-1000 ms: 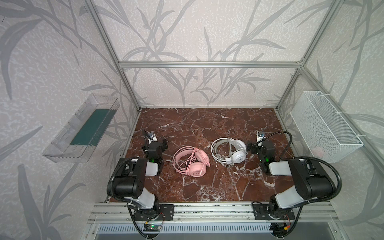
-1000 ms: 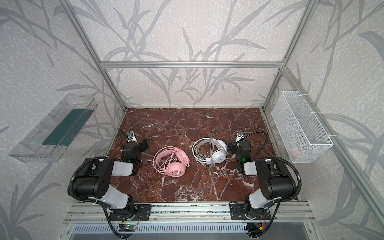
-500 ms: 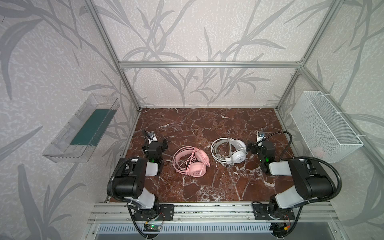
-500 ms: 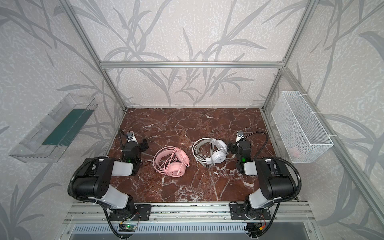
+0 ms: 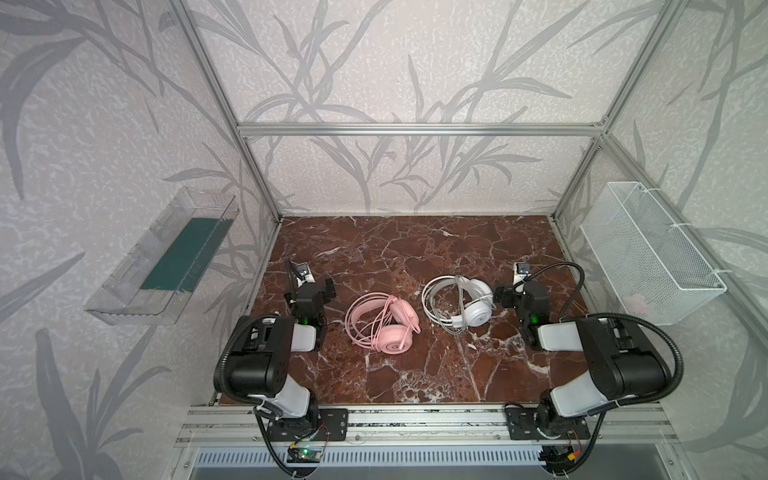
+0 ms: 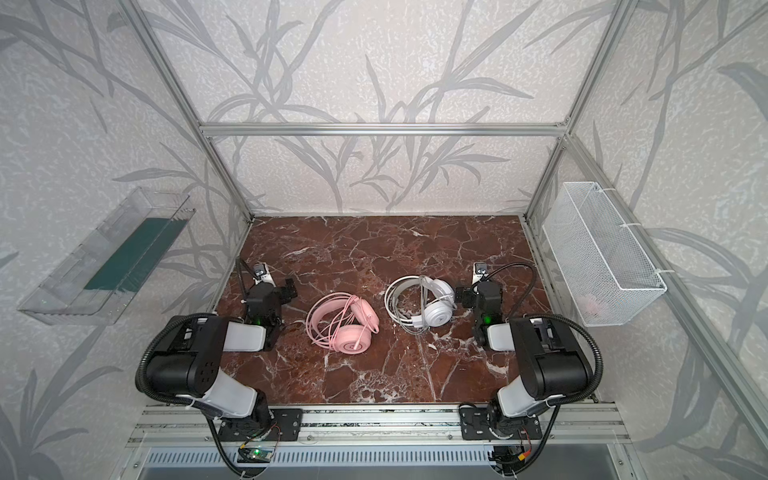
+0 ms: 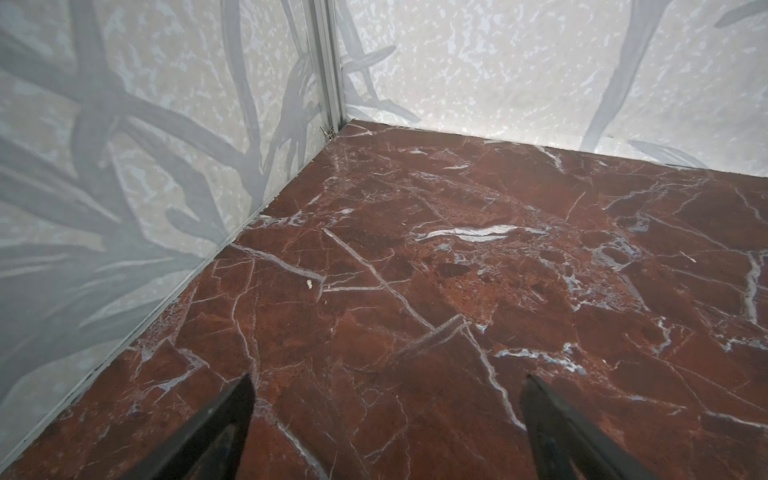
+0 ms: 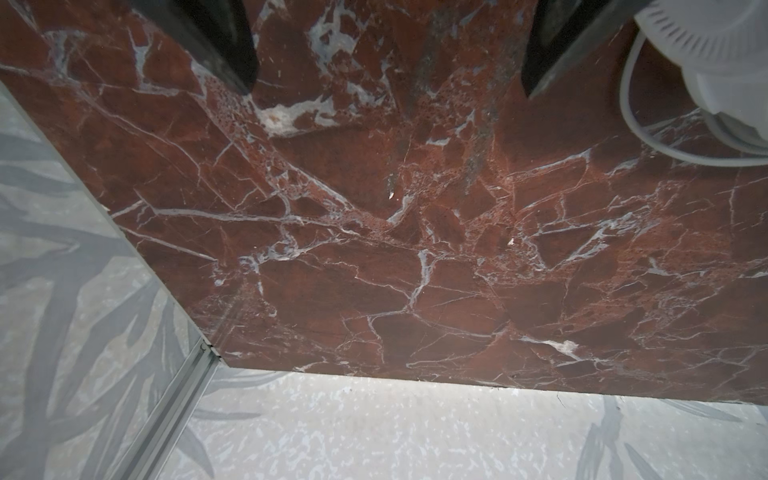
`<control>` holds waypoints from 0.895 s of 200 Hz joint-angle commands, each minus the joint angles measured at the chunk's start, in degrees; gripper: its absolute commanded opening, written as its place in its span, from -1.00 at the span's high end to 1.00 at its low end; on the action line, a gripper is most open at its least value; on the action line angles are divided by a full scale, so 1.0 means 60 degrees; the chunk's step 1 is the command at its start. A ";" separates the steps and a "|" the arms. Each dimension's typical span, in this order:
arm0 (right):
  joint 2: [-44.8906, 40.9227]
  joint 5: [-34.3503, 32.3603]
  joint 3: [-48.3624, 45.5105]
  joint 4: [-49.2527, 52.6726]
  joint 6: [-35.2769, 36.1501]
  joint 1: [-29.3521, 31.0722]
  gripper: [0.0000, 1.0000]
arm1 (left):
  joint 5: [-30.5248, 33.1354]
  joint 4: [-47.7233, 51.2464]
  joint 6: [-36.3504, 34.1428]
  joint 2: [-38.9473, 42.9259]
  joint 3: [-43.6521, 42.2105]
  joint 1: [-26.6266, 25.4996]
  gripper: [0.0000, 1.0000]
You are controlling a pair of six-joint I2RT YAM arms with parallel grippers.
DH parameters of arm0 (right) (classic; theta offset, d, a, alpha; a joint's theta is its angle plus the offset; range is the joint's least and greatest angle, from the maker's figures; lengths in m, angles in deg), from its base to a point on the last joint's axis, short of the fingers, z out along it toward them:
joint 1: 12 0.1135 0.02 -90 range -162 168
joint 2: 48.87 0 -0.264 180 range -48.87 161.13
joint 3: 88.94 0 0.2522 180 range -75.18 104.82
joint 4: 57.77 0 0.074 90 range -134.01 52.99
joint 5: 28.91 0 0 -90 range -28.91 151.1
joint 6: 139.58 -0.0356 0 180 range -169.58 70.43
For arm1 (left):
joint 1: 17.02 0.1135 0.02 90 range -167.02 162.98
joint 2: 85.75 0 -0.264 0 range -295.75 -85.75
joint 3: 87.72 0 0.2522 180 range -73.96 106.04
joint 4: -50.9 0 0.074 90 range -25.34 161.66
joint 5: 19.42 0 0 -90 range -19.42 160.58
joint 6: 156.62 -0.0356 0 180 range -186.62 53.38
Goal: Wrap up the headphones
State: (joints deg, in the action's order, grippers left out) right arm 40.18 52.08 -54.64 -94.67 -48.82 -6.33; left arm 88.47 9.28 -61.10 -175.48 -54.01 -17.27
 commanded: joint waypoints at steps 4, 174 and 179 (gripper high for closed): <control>-0.0165 -0.0167 0.0181 -0.0010 0.0066 0.0036 -0.98 | -0.0022 -0.0322 -0.0202 -0.0063 0.0060 0.0042 -0.98; -0.0167 -0.0164 0.0182 -0.0010 0.0065 0.0044 -0.98 | -0.0696 -0.0205 -0.0554 -0.0090 0.0133 0.0013 -0.98; -0.0169 -0.0158 0.0181 -0.0009 0.0065 0.0038 -0.98 | -0.0696 -0.0205 -0.0554 -0.0088 0.0133 0.0016 -0.98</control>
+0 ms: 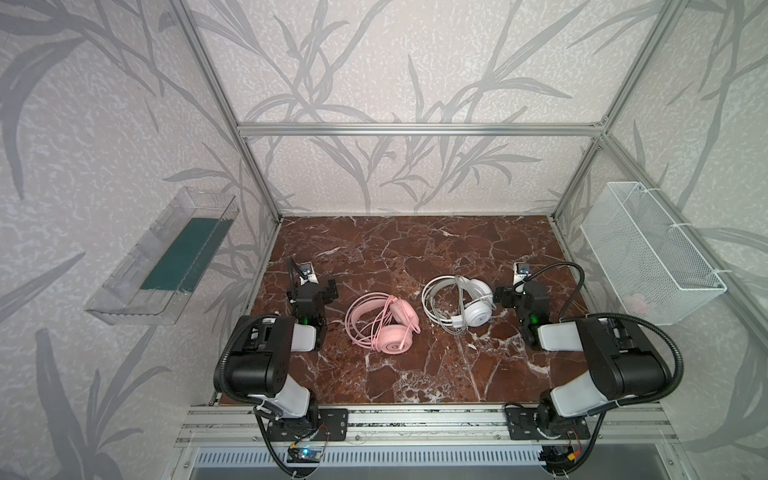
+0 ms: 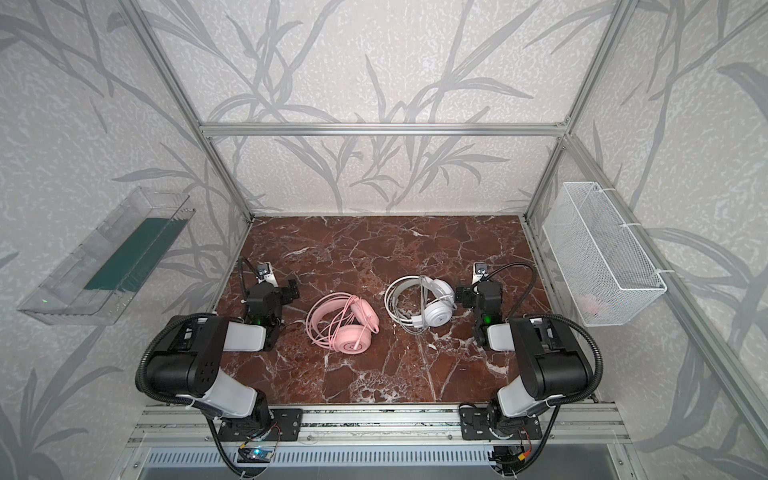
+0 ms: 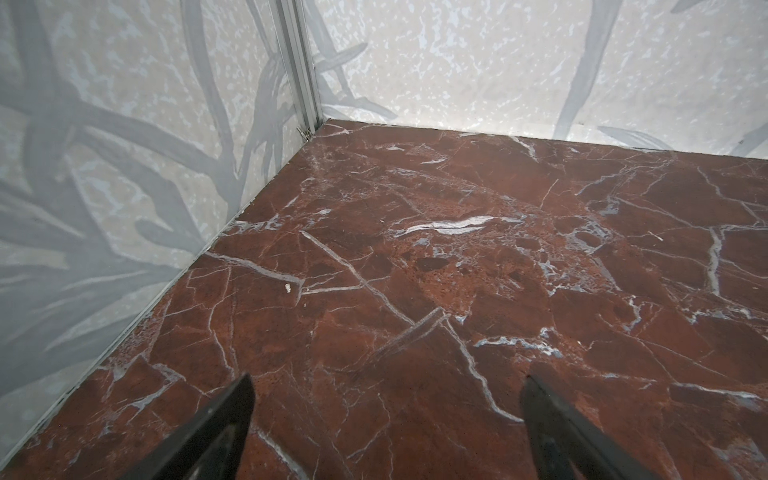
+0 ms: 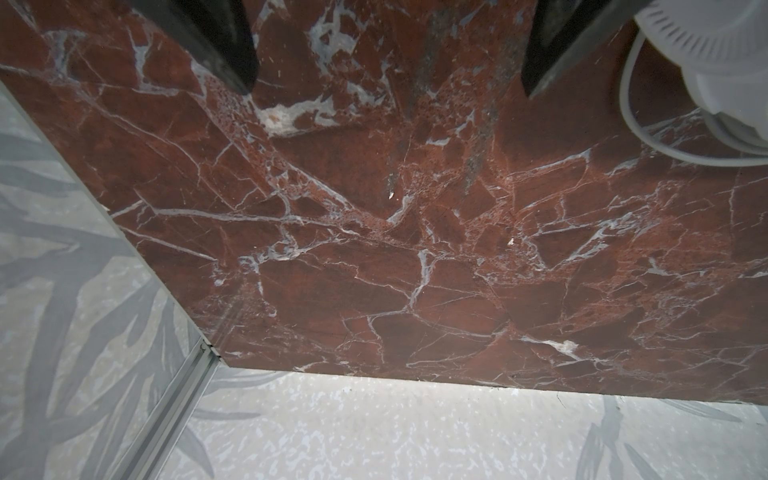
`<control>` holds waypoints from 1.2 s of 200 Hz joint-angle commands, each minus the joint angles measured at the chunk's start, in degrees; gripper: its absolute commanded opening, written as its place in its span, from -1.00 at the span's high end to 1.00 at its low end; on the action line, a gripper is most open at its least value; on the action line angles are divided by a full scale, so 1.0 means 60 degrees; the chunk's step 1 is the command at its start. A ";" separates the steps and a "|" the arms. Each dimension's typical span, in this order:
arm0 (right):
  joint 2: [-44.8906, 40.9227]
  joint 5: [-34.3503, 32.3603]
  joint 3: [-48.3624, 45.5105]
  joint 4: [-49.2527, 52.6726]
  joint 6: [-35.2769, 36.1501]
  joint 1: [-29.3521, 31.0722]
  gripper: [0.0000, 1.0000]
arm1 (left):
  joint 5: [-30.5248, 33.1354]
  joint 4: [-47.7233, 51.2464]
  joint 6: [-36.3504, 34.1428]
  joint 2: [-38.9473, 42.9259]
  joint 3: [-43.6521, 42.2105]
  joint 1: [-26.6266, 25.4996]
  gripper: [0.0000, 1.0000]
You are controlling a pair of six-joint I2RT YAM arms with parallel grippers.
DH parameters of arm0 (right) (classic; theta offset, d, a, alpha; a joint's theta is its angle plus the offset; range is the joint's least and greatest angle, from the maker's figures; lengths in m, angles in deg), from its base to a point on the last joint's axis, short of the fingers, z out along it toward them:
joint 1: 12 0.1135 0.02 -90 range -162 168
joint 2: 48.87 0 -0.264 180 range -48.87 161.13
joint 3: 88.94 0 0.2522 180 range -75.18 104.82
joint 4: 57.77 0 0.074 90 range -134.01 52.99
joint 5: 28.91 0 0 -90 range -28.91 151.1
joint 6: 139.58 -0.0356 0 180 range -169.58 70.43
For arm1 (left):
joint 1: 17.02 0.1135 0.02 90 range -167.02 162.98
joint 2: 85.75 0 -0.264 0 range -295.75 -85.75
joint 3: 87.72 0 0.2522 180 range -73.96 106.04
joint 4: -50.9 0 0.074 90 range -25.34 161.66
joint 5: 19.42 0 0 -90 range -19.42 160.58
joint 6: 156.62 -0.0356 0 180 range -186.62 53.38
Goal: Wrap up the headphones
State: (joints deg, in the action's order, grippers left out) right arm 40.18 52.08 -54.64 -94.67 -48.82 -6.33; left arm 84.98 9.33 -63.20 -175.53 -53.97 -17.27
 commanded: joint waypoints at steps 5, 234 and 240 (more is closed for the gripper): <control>-0.0166 -0.0167 0.0188 -0.0010 0.0072 0.0051 -0.98 | -0.0106 -0.0212 -0.0211 -0.0077 0.0127 0.0013 -0.98; -0.0170 -0.0168 0.0181 -0.0005 0.0069 0.0046 -0.98 | -0.0106 -0.0209 -0.0204 -0.0081 0.0134 0.0013 -0.98; -0.0166 -0.0177 0.0177 -0.0010 0.0065 0.0047 -0.98 | -0.0110 -0.0209 -0.0204 -0.0082 0.0126 0.0014 -0.98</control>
State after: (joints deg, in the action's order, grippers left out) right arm 40.18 52.06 -54.64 -94.67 -48.82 -6.31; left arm 84.34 9.33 -63.98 -175.55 -53.97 -17.31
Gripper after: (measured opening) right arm 0.990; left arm 0.991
